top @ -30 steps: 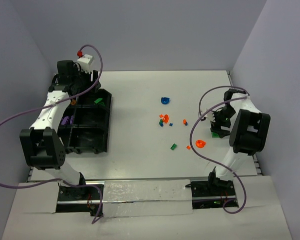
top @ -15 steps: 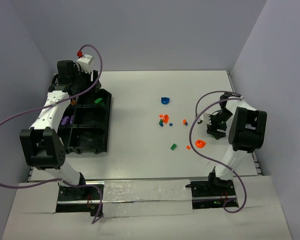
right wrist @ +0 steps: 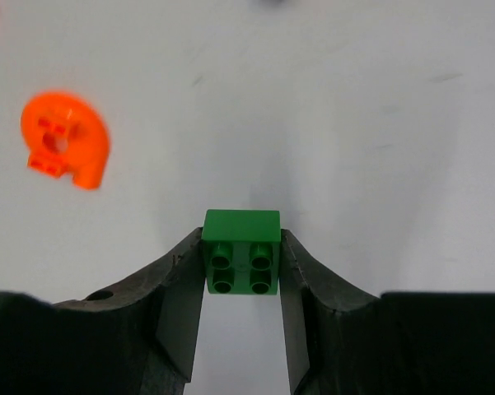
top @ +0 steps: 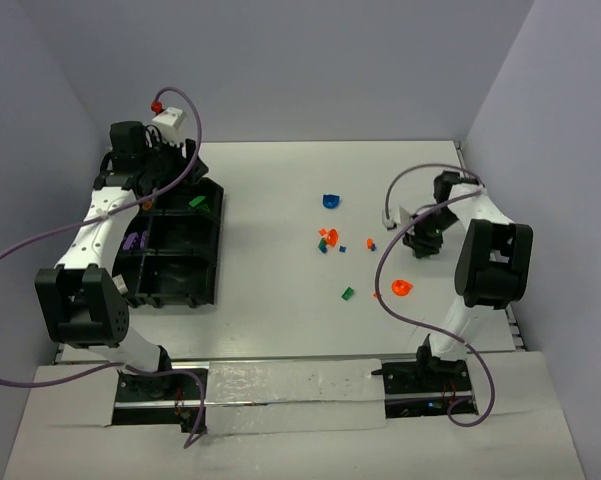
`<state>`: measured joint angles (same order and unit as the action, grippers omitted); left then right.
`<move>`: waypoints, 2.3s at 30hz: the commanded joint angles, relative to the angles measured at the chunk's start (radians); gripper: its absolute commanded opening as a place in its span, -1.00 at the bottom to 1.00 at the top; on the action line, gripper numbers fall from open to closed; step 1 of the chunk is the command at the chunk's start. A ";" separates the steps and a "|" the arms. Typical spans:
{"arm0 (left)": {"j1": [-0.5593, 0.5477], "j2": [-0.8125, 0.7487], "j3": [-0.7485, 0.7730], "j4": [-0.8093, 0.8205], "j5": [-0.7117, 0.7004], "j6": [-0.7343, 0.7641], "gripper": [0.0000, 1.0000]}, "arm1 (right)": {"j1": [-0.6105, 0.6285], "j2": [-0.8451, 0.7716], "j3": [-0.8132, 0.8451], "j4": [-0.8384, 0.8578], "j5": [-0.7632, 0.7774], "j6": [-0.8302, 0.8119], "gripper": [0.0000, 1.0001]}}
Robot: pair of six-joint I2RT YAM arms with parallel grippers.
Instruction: Sort the legos into containers by color
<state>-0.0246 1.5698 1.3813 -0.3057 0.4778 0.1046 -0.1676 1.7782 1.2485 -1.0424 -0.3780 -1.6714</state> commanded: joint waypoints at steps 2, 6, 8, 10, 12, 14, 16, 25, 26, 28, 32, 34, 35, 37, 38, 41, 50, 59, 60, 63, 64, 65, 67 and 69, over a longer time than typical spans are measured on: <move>-0.010 -0.061 -0.009 0.153 0.135 -0.205 0.34 | 0.120 -0.030 0.335 -0.021 -0.306 0.444 -1.00; -0.052 -0.075 -0.023 0.185 0.121 -0.252 0.34 | 0.218 0.003 0.493 0.243 -0.395 1.065 -1.00; -0.086 -0.081 -0.037 0.216 0.097 -0.264 0.36 | 0.243 0.034 0.541 0.444 -0.360 1.503 -1.00; -0.105 -0.082 -0.042 0.232 0.085 -0.273 0.37 | 0.269 0.070 0.590 0.523 -0.349 1.733 -1.00; -0.160 -0.082 -0.058 0.279 0.059 -0.297 0.43 | 0.312 0.146 0.729 0.504 -0.275 1.957 -1.00; -0.185 -0.075 -0.059 0.316 0.048 -0.325 0.45 | 0.346 0.215 0.853 0.435 -0.181 2.069 -1.00; -0.228 -0.066 -0.051 0.350 0.046 -0.348 0.48 | 0.358 0.269 0.938 0.384 -0.193 2.178 -1.00; -0.323 0.056 0.030 0.478 0.032 -0.526 0.56 | 0.404 0.217 0.730 0.640 -0.281 2.653 -1.00; -0.333 0.084 0.061 0.477 0.011 -0.535 0.56 | 0.415 0.217 0.739 0.643 -0.276 2.664 -1.00; -0.345 0.109 0.091 0.463 -0.010 -0.534 0.56 | 0.427 0.211 0.734 0.660 -0.277 2.672 -1.00; -0.374 0.159 0.130 0.457 -0.028 -0.519 0.57 | 0.453 0.205 0.724 0.671 -0.269 2.682 -1.00; -0.380 0.169 0.132 0.461 -0.030 -0.516 0.57 | 0.461 0.202 0.716 0.677 -0.269 2.684 -1.00; -0.381 0.172 0.132 0.464 -0.032 -0.516 0.57 | 0.470 0.202 0.715 0.676 -0.267 2.682 -1.00; -0.383 0.177 0.132 0.467 -0.028 -0.512 0.57 | 0.476 0.201 0.713 0.673 -0.267 2.683 -1.00; -0.383 0.180 0.134 0.468 -0.024 -0.507 0.57 | 0.480 0.200 0.710 0.678 -0.268 2.686 -1.00; -0.383 0.191 0.137 0.469 -0.022 -0.504 0.57 | 0.490 0.198 0.710 0.686 -0.273 2.686 -1.00; -0.383 0.229 0.156 0.494 -0.050 -0.532 0.47 | 0.510 0.194 0.711 0.724 -0.322 2.682 -1.00; -0.382 0.268 0.180 0.551 -0.054 -0.584 0.20 | 0.513 0.184 0.683 0.750 -0.338 2.693 -1.00; -0.383 0.271 0.180 0.557 -0.054 -0.594 0.19 | 0.513 0.184 0.679 0.752 -0.337 2.696 -1.00; -0.383 0.279 0.180 0.565 -0.053 -0.609 0.06 | 0.513 0.184 0.674 0.760 -0.344 2.702 -1.00; -0.383 0.279 0.180 0.565 -0.056 -0.614 0.06 | 0.513 0.184 0.674 0.760 -0.345 2.702 -1.00; -0.382 0.278 0.177 0.564 -0.066 -0.615 -0.10 | 0.513 0.183 0.673 0.763 -0.347 2.701 -1.00; -0.382 0.272 0.169 0.567 -0.079 -0.615 -0.34 | 0.515 0.180 0.669 0.767 -0.346 2.701 -0.98; -0.378 0.267 0.158 0.577 -0.085 -0.625 -0.68 | 0.515 0.178 0.661 0.769 -0.347 2.705 -0.80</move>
<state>-0.4173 1.8351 1.5043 0.1840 0.4522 -0.4853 0.3311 2.0362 1.9211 -0.2994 -0.6489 1.0272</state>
